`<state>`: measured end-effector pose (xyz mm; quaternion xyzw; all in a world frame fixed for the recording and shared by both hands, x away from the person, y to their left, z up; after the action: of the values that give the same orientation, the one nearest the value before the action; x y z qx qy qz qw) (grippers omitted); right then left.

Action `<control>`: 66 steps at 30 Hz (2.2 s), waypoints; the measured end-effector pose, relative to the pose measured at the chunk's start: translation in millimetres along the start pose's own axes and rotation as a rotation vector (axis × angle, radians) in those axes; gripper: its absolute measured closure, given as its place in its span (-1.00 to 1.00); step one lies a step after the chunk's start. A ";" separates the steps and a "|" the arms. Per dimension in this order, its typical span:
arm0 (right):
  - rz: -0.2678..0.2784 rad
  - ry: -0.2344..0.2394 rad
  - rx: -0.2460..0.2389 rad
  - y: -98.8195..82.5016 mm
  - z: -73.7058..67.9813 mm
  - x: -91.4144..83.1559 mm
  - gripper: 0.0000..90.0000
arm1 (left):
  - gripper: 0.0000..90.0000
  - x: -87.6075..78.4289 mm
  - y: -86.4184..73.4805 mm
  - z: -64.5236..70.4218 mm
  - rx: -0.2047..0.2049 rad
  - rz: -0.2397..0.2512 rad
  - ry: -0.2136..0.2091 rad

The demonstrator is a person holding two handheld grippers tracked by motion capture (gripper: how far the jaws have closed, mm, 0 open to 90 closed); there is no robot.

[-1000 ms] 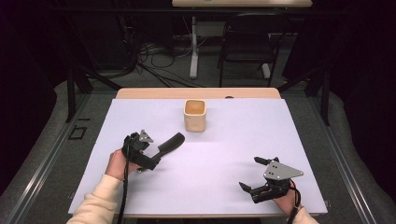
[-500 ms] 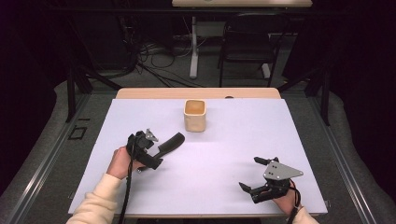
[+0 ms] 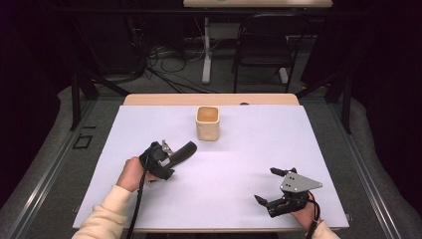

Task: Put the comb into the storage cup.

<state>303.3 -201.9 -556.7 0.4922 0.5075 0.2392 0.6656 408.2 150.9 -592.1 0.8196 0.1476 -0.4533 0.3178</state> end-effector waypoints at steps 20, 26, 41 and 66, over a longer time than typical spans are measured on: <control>-0.009 0.010 -0.002 -0.7 -0.7 1.3 -1.00 | 0.44 5.9 3.3 -2.4 0.002 -0.125 -0.112; -0.009 0.013 0.000 -0.9 -1.0 1.8 -1.00 | 0.49 8.2 7.1 -3.1 -0.002 -0.137 -0.136; -0.014 0.015 0.002 -1.4 -1.4 2.7 -1.00 | 0.59 8.9 8.5 -2.0 -0.021 -0.152 -0.149; -0.019 0.007 0.004 -1.7 -1.3 2.2 -0.99 | 0.60 -2.9 3.0 -3.8 -0.037 -0.102 -0.140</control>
<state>302.6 -200.3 -559.2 0.4879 0.5150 0.2334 0.6651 410.7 151.2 -587.0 0.7714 0.1749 -0.5222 0.3189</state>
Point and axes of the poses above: each handheld gripper's, and its own axes: x roughly forward along the jaws, y roughly out of its top, z roughly to its right, the point moved 7 cm from there along x, roughly forward along the jaws, and after that the axes turned 15 degrees about y, right-handed, at the moved point
